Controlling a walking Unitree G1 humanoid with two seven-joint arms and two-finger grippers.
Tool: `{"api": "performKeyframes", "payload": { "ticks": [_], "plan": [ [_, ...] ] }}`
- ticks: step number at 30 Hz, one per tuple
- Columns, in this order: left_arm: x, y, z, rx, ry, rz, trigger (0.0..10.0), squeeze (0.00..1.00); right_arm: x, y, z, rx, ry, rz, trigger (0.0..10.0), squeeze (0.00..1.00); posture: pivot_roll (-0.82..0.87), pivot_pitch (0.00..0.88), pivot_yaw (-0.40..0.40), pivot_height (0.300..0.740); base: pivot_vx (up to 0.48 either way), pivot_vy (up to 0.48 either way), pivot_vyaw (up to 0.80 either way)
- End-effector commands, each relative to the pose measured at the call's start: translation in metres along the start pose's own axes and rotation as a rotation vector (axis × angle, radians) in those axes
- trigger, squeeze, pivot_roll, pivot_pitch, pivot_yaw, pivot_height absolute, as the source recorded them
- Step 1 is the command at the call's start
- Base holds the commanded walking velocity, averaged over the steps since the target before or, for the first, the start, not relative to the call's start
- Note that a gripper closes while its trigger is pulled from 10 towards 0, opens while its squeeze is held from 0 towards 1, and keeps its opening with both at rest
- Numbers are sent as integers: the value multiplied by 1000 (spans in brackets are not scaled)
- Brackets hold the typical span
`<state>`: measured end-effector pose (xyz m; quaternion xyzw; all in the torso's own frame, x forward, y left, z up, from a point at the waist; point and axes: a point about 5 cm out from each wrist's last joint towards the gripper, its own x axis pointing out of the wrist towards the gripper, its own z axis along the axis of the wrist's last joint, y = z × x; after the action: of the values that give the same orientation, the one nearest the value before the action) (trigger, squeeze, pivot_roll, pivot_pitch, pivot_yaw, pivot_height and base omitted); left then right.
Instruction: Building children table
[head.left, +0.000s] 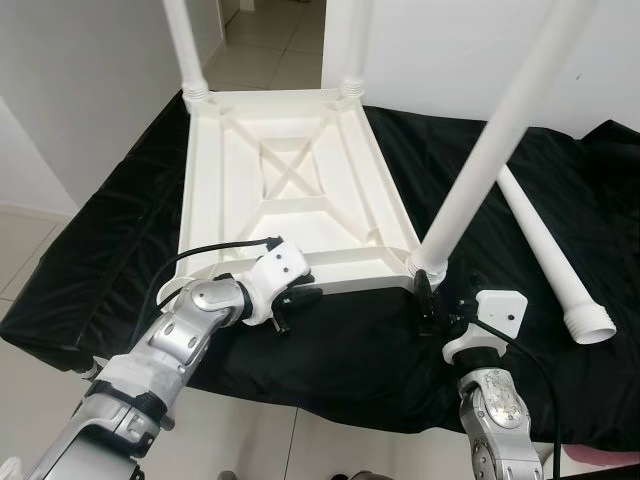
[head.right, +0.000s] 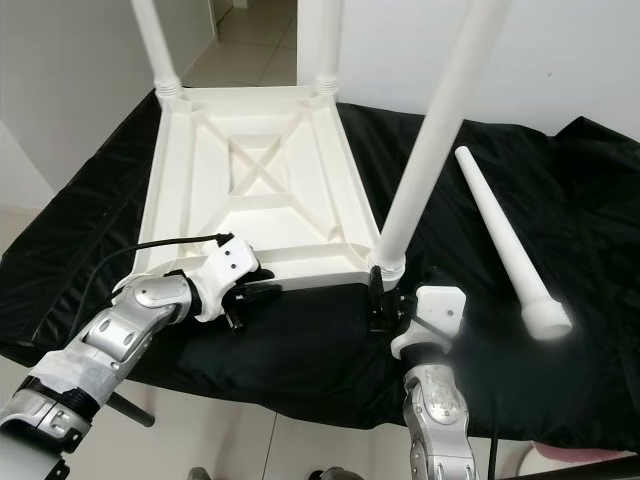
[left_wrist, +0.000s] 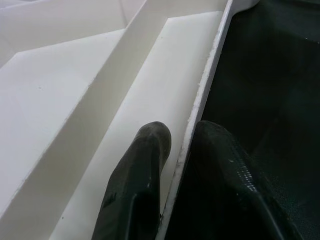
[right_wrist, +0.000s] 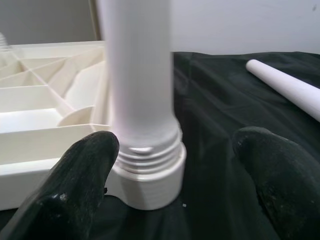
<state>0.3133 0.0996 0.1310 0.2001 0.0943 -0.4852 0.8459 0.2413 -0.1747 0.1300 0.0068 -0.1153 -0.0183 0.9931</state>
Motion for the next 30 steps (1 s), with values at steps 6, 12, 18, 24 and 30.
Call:
{"api": "performKeyframes", "payload": {
  "ticks": [6, 12, 18, 24, 30],
  "plan": [
    [-16, 0, -36, -133, 115, 140, 0, 0, -1, -3, -5, -16, 12, -1, 10000, 0, -47, 87, -30, 740, 0, 0, 0],
    [-21, 5, -41, -168, 124, 209, 0, 0, 2, -5, -4, -23, 7, 0, 10000, 0, -49, 83, -24, 740, 0, 0, 0],
    [-34, 23, -50, -206, 151, 345, 0, 0, 3, -6, -3, -27, 2, -4, 10000, 0, -49, 84, -30, 740, 0, 0, 0],
    [-47, 36, -57, -221, 184, 431, 0, 0, 5, -8, -3, -33, -2, -6, 10000, 0, -45, 88, -29, 740, 0, 0, 0],
    [-44, 30, -57, -223, 187, 404, 0, 0, 7, -9, -3, -34, -6, -11, 10000, 0, -40, 89, -30, 740, 0, 0, 0]
  ]
}}
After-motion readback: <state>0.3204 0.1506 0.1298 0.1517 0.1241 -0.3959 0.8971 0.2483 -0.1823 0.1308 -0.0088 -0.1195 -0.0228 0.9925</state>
